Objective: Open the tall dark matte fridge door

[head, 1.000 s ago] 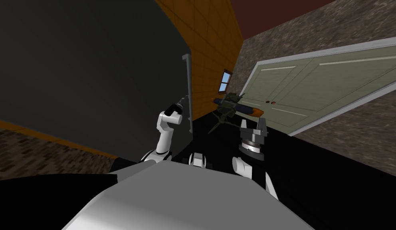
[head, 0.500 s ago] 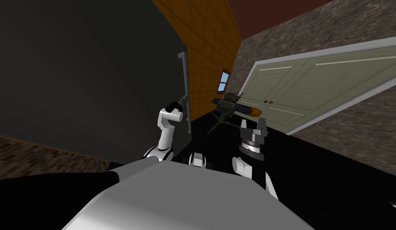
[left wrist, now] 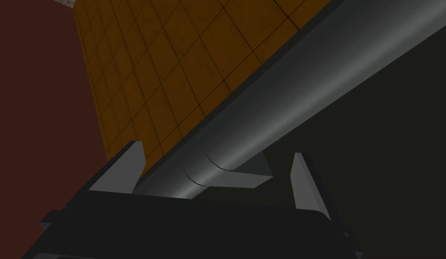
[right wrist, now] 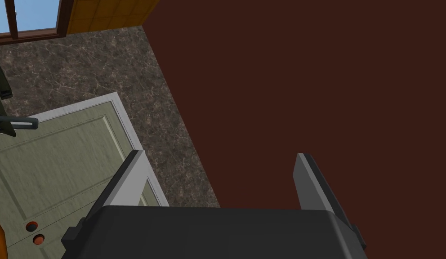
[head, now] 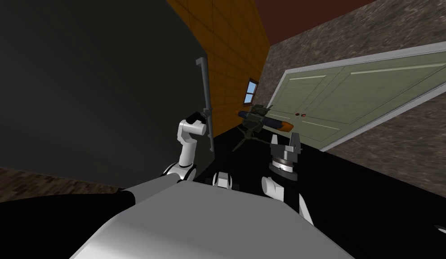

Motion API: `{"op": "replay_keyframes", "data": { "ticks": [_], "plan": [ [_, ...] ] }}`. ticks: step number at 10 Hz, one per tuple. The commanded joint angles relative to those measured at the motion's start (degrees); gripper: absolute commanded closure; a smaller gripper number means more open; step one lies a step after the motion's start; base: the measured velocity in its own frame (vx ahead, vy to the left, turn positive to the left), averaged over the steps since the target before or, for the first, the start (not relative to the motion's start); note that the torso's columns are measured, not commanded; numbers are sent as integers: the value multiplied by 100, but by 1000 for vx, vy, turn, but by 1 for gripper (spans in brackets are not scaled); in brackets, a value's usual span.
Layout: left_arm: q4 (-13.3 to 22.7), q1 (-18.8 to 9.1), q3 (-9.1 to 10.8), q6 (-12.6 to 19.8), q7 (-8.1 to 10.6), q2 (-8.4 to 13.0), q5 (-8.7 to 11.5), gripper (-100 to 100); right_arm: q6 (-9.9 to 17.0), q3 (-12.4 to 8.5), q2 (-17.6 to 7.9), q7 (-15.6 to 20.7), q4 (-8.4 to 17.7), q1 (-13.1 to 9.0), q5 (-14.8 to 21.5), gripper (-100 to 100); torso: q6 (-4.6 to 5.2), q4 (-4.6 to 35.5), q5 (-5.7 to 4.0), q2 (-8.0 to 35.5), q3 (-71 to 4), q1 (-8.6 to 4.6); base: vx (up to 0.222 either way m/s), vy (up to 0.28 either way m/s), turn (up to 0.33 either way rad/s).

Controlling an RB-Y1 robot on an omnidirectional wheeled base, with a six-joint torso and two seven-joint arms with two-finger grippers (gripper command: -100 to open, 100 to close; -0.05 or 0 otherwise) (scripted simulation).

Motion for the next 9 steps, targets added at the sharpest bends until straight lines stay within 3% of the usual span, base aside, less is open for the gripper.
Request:
{"op": "replay_keyframes", "data": {
  "ticks": [1, 2, 3, 9],
  "plan": [
    [-9, -6, 1, 24, -5, -1, -1, 100, 0, 0, 0, 0, 0, 0, 0, 0, 0, 0, 0, 12, 4, -2, 8, 1, 4],
    [-142, 17, -191, 86, -77, -61, 145, 100, 0, 0, 0, 0, 0, -1, 0, 0, 1, 6, 6, 27, 13, -1, -147, 55, -107],
    [-142, 17, -191, 86, -77, -61, 145, 100, 1, 0, 0, 0, 1, -4, 0, 0, 35, -3, 21, 57, 34, 3, -205, 55, -129],
    [-540, 81, -745, 287, -252, -270, 596, 100, 1, 1, 0, 0, 1, -5, 0, 0, -11, 15, 18, 35, 18, 24, -249, 23, -112]
  ]
}}
